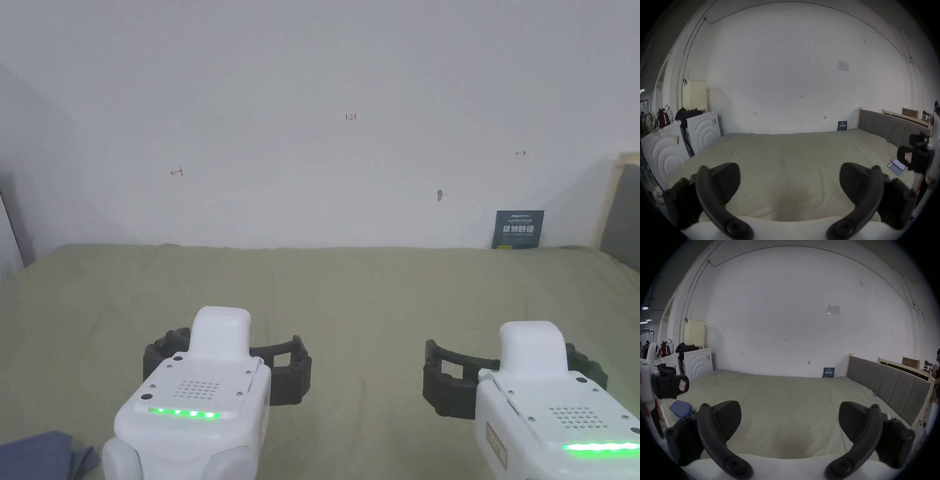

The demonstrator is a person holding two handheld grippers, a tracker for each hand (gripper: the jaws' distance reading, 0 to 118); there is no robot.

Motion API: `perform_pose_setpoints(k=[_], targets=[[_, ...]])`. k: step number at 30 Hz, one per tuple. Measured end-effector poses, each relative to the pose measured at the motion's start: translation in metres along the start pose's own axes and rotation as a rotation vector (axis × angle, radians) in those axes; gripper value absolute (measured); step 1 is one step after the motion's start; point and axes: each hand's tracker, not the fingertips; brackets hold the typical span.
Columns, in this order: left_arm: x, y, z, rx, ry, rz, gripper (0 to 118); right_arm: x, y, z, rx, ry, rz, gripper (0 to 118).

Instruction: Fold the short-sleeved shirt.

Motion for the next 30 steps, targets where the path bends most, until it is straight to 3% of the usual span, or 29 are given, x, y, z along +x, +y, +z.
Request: perform_pose_setpoints(k=[1, 8, 12, 25, 30], targets=[[-0.002, 0.046, -0.001, -0.023, -0.008, 0.005, 118, -0.001, 0.0, 0.0, -0.003, -0.002, -0.005, 118], [-0.015, 0.045, -0.009, -0.039, 0.028, 0.006, 118, -0.003, 0.005, 0.007, 0.011, 0.004, 0.035, 118], [-0.01, 0.051, -0.006, -0.104, -0.029, 0.038, 118, 0.001, 0.005, 0.004, -0.002, 0.027, 0.012, 118], [-0.008, 0.075, -0.003, -0.122, 0.047, 0.037, 118, 0.003, 0.004, 0.007, -0.025, 0.034, 0.038, 118], [-0.012, 0.073, 0.0, -0.099, -0.032, 0.057, 118, 0.003, 0.005, 0.009, -0.02, 0.038, 0.035, 118]])
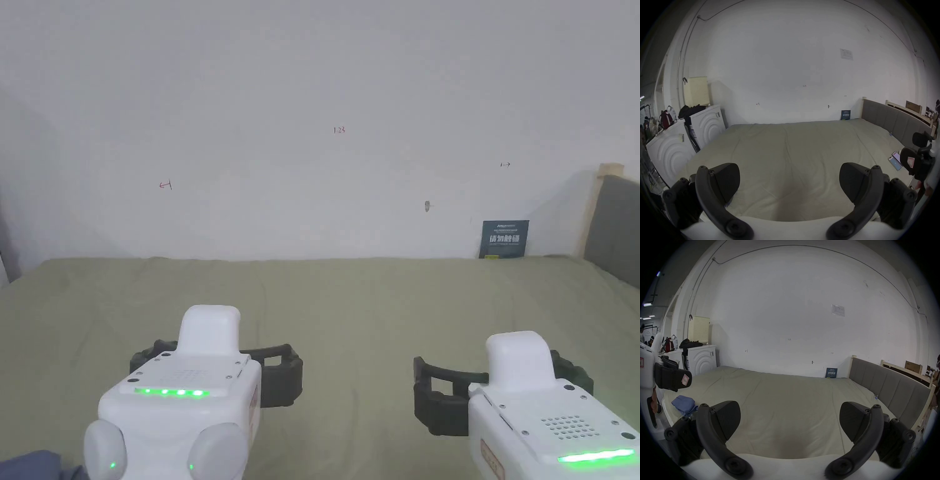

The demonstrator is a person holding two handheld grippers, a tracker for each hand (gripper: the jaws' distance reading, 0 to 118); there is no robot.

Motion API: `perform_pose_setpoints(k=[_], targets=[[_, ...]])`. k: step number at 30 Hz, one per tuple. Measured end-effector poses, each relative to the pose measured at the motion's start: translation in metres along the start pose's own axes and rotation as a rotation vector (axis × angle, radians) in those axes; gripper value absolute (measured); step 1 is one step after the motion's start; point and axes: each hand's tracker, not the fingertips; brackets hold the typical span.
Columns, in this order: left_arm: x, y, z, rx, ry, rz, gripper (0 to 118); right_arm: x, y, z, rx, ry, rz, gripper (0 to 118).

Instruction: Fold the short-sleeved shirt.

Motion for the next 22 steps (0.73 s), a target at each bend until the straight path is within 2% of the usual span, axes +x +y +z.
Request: perform_pose_setpoints(k=[6, 8, 10, 17, 22], targets=[[0.011, -0.004, 0.001, -0.02, 0.131, -0.064, 118, -0.001, 0.001, 0.0, -0.007, 0.002, -0.006, 118], [0.008, -0.007, 0.003, 0.005, 0.114, -0.061, 118, -0.001, 0.002, 0.0, -0.006, 0.001, 0.001, 118], [0.003, -0.007, 0.008, 0.051, 0.035, -0.015, 118, -0.001, 0.002, 0.001, -0.004, -0.002, 0.007, 118], [-0.002, -0.013, 0.007, 0.078, 0.096, -0.053, 118, 0.001, 0.003, 0.001, -0.001, 0.0, -0.002, 118], [-0.007, -0.015, 0.009, 0.077, 0.048, -0.005, 118, -0.001, 0.0, 0.001, -0.005, 0.004, 0.001, 118]])
